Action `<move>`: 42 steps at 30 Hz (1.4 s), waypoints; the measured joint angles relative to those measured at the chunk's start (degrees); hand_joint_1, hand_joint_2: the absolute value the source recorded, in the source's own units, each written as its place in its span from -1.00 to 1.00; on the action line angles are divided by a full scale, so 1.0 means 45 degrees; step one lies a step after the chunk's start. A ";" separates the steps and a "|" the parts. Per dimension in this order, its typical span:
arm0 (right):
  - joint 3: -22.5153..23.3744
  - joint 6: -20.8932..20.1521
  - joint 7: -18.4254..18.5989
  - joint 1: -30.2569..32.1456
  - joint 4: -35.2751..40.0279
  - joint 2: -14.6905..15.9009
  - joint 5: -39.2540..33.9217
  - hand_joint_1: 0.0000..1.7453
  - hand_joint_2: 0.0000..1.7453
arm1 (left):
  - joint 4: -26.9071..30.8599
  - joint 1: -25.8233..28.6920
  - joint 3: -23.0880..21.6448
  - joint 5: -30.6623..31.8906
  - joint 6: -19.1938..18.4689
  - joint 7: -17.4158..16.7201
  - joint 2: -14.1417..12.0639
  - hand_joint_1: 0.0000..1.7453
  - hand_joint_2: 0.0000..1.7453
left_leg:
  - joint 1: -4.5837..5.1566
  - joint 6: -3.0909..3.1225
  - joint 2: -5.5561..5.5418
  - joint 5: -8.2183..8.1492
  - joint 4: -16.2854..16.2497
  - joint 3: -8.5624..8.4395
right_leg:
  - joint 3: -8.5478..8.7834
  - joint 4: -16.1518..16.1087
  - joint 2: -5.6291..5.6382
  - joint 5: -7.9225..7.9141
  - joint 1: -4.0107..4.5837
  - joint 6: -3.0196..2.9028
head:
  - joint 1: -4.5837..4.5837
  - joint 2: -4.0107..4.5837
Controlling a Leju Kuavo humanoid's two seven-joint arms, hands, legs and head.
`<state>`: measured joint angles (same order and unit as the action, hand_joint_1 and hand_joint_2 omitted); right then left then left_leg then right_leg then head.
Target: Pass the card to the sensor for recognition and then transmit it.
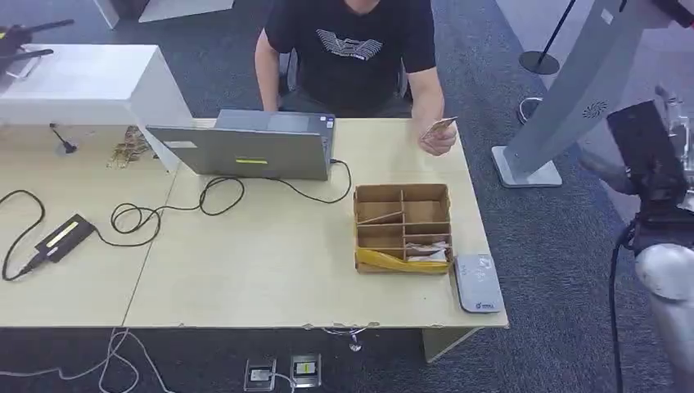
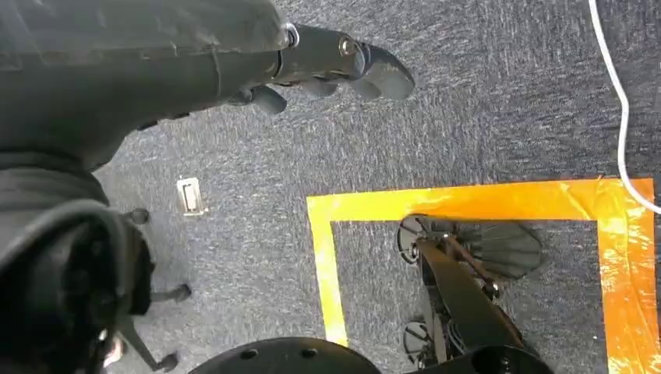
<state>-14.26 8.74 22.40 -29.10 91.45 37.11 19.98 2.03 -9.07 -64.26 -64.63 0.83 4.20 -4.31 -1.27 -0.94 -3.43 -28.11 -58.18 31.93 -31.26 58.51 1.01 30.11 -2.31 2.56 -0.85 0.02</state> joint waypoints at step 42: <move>-0.5327 -0.1749 0.0228 -0.1343 -0.1817 0.0417 0.2263 -1.00 1.00 | 0.0423 -0.0177 0.0044 0.1122 0.0000 -0.0568 -0.0107 -1.00 -1.00 | -0.0005 -0.0004 0.0041 -0.0003 0.0000 -0.0002 | -0.0025 0.0002 0.0030 0.0000 0.0005 -0.0001 | -0.0005 0.0000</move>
<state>-38.23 0.87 23.43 -35.15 83.27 38.99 30.16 3.93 -9.86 -64.06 -59.58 0.83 1.64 -4.79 -1.30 -0.96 -3.25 -28.13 -58.18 31.93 -31.37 58.51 1.14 30.11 -2.29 2.56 -0.87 0.02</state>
